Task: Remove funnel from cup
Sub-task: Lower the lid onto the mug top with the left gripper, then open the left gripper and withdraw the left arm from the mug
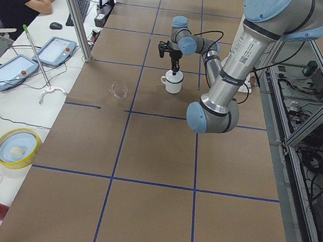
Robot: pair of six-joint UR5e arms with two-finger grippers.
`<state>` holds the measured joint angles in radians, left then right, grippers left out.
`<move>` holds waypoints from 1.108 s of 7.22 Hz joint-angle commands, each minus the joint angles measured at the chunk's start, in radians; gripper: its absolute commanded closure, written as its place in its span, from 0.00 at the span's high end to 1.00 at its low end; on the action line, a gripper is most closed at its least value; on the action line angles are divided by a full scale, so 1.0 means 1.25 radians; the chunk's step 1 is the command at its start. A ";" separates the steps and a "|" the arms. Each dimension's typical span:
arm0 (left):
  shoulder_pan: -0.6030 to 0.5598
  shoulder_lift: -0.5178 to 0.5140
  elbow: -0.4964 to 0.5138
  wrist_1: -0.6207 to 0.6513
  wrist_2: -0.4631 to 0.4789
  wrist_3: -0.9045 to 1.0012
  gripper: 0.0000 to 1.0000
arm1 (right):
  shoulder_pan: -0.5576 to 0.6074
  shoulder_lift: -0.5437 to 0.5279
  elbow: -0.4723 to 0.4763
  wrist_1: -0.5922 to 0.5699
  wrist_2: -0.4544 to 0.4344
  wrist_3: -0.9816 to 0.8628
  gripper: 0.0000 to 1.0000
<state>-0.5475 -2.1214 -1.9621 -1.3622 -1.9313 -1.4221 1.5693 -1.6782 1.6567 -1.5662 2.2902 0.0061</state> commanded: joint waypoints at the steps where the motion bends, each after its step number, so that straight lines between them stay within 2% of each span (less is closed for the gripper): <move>1: 0.000 0.000 -0.002 0.000 0.000 0.002 1.00 | 0.000 0.000 0.000 0.000 0.000 0.000 1.00; 4: 0.000 0.000 -0.007 0.000 0.000 0.002 1.00 | 0.000 0.000 0.000 0.000 0.000 0.000 1.00; 5: -0.001 0.001 -0.032 0.001 0.001 0.004 1.00 | 0.000 0.000 0.000 0.000 0.000 0.000 1.00; 7: -0.051 0.004 -0.060 0.004 0.001 0.022 1.00 | 0.000 0.000 -0.001 0.000 0.000 0.000 1.00; 8: -0.104 0.008 -0.062 0.005 0.001 0.144 1.00 | 0.000 0.000 0.000 0.000 0.000 0.000 1.00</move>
<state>-0.6103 -2.1155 -2.0313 -1.3580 -1.9297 -1.3657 1.5693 -1.6782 1.6562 -1.5662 2.2902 0.0061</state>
